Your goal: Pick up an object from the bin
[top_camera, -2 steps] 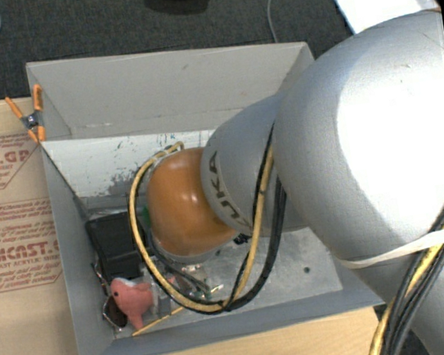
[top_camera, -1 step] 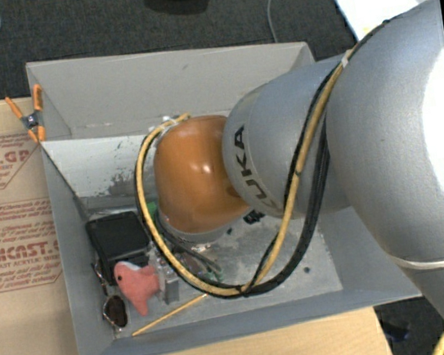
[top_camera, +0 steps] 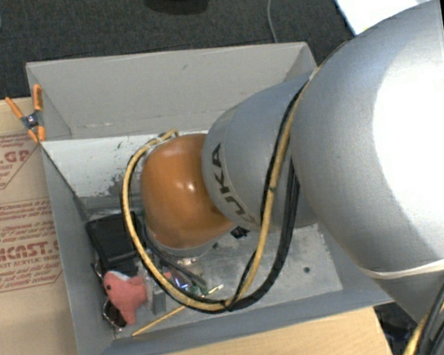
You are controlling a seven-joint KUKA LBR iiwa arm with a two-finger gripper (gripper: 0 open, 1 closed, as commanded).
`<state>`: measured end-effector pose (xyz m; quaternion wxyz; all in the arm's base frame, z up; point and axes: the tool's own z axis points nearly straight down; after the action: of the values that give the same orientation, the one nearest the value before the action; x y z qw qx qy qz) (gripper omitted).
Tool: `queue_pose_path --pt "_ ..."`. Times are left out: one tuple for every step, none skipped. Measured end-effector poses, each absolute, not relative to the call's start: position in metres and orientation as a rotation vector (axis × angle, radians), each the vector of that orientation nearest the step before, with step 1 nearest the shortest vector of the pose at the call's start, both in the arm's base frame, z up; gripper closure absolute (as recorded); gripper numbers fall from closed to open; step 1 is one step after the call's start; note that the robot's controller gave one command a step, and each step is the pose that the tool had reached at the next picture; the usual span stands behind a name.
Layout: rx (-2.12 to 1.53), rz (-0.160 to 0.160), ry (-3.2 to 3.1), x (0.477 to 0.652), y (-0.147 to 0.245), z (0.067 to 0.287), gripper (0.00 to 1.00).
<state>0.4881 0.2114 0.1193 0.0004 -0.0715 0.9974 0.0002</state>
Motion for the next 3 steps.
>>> queue_pose_path --pt "-0.292 -0.004 3.137 0.489 0.214 0.091 1.0" --pt "-0.578 0.0 3.095 0.496 0.19 0.073 1.0" --pt "-0.479 0.001 3.112 0.489 0.207 0.083 1.0"
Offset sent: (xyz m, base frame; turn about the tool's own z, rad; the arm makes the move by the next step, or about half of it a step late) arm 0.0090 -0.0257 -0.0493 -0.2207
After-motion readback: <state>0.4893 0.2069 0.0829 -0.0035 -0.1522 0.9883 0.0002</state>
